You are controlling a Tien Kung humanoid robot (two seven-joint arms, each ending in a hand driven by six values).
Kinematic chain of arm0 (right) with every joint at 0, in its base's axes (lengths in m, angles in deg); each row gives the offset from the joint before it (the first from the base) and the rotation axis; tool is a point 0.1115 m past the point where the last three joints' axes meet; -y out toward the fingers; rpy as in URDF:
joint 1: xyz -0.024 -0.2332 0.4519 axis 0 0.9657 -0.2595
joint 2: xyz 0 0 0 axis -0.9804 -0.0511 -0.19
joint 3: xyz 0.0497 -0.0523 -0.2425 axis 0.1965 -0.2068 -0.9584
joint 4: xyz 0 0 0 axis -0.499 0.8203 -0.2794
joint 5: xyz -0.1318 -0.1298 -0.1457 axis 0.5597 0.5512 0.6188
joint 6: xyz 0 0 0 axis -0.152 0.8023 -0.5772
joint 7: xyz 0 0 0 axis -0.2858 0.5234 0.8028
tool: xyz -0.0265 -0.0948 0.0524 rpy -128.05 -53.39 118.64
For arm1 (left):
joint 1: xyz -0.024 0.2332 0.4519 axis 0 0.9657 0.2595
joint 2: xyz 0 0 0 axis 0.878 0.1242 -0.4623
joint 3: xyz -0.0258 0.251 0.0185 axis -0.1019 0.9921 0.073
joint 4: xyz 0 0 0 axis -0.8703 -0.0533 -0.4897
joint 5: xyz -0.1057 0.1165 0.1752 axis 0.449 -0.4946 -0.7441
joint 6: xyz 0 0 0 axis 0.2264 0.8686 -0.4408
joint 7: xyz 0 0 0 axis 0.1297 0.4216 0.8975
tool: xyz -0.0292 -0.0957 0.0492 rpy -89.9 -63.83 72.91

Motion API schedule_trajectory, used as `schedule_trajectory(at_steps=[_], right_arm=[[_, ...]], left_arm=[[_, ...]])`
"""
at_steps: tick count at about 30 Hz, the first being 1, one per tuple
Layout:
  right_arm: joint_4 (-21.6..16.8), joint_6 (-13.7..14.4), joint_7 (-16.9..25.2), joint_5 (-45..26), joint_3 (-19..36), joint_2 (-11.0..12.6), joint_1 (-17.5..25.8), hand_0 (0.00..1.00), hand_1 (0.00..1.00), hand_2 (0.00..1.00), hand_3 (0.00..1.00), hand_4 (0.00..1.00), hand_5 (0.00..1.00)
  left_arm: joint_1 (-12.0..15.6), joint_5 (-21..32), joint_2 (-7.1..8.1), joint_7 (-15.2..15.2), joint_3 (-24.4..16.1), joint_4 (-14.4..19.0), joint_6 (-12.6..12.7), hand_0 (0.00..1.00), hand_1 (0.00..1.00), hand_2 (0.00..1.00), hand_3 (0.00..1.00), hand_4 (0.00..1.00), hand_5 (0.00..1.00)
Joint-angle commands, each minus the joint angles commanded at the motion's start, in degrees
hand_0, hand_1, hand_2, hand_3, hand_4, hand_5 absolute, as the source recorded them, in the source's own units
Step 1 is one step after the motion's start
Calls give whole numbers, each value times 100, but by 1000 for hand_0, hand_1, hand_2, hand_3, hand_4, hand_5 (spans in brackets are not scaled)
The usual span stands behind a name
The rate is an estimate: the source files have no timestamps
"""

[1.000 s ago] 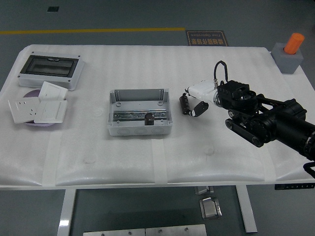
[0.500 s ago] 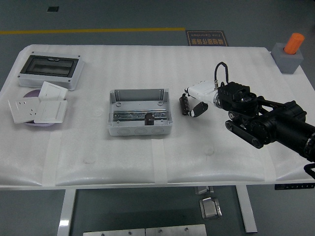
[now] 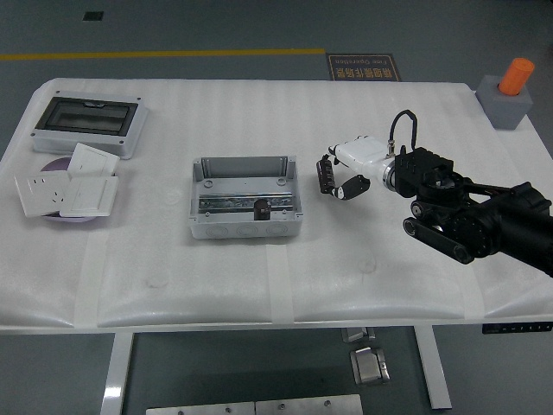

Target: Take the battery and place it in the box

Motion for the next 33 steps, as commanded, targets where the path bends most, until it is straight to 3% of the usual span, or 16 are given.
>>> schedule_trajectory(at_steps=[4,9,16,20,21,22,28,29,33], right_arm=[[-484,184,-70,149,531,131,181,889,705,732,722,621,368],[-1175,288,-141,452,1334,127,622,883,705,730,722,625,371],[-2273,313,-136,263,2399,-80,1313,882,706,732,724,619,353],[-2779,359,-73,106,2703,-248,1545,878,705,732,724,581,328],[-2848,376,-59,80,2726,-290,1578,878,705,732,724,581,328],[-2867,397,-44,62,2738,-335,1605,883,729,798,864,781,437],[-2777,468,-17,5,2758,-486,1667,883,729,798,864,781,437],[-2744,475,-22,7,2767,-497,1668,963,849,937,998,947,540],[-2647,486,-45,31,2789,-517,1666,963,849,937,998,947,540]], left_arm=[[47,-134,9,49,-196,0,-2,467,585,402,518,443,294],[94,-196,11,84,-311,0,-7,466,585,403,518,442,294],[132,-207,37,114,-378,0,-13,466,586,404,518,443,295],[138,-195,41,122,-384,0,-16,466,586,404,518,444,296],[140,-199,40,126,-394,0,-16,466,586,404,518,444,296],[142,-207,39,133,-409,0,-18,466,586,406,518,443,296],[151,-243,31,167,-476,0,-28,466,586,406,518,443,296],[152,-248,32,172,-484,0,-30,464,586,405,517,444,296],[150,-256,31,183,-495,0,-34,464,586,405,517,444,296]])
